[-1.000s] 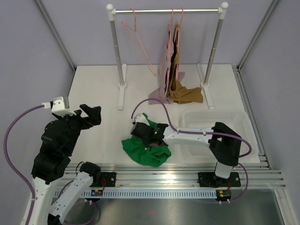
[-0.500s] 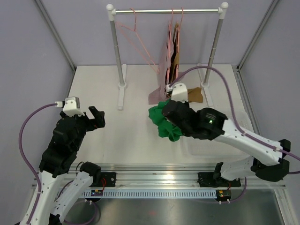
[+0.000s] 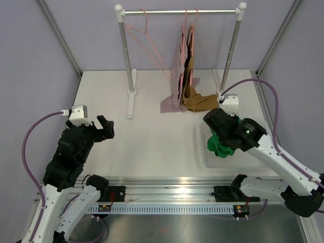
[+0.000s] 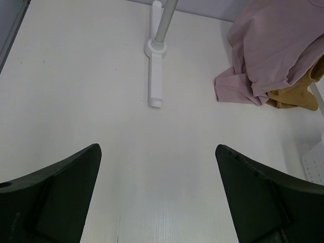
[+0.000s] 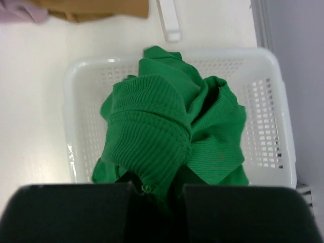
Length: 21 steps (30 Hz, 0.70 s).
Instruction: Remove the tank top from the hanger
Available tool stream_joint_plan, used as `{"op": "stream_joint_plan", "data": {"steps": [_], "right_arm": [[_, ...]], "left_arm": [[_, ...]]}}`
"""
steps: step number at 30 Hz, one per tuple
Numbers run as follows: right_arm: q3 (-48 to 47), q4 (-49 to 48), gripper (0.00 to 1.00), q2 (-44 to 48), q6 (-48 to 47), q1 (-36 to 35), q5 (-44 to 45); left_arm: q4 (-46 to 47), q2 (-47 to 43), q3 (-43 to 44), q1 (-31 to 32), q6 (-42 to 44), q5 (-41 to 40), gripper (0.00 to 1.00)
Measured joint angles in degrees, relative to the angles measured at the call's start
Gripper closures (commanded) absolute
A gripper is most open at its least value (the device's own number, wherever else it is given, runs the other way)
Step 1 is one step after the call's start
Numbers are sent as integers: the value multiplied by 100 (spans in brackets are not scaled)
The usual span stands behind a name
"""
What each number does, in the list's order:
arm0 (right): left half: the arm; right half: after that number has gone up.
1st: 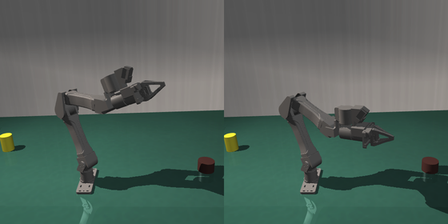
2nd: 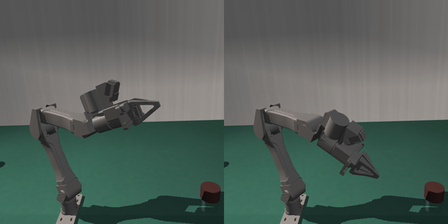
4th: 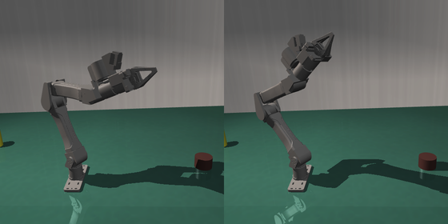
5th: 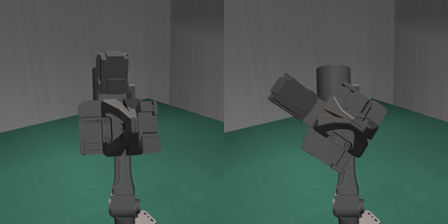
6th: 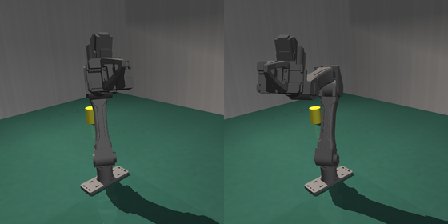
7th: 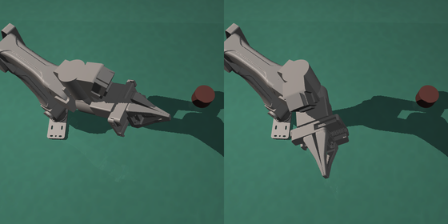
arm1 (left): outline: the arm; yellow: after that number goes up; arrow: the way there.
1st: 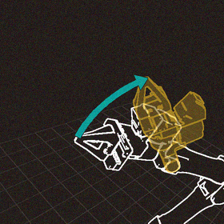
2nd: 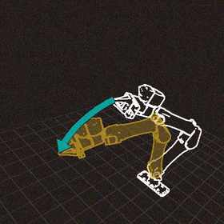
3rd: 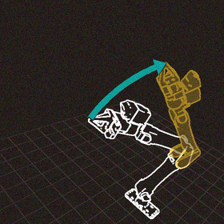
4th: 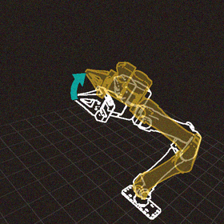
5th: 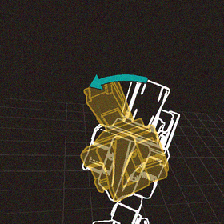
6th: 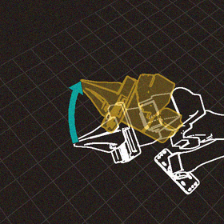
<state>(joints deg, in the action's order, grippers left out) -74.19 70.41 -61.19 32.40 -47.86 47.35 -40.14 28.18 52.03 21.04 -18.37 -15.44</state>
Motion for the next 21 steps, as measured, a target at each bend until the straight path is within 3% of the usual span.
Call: {"op": "stream_joint_plan", "data": {"steps": [6,9,11,12,21], "right_arm": [[1110,-334,100,-503,428,151,-466],[1565,-603,66,-625,597,267,-686],[1692,-708,12,-704,734,385,-791],[1692,-708,1,-748,785,422,-793],[662,-90,0,-850,1038,470,-470]], "left_arm": [[0,7,-2,0,0,55,1],[2,9,-2,0,-2,70,1],[4,20,-2,0,-4,85,1],[4,35,0,0,-7,103,1],[-76,483,481,0,-289,570,1]]}}
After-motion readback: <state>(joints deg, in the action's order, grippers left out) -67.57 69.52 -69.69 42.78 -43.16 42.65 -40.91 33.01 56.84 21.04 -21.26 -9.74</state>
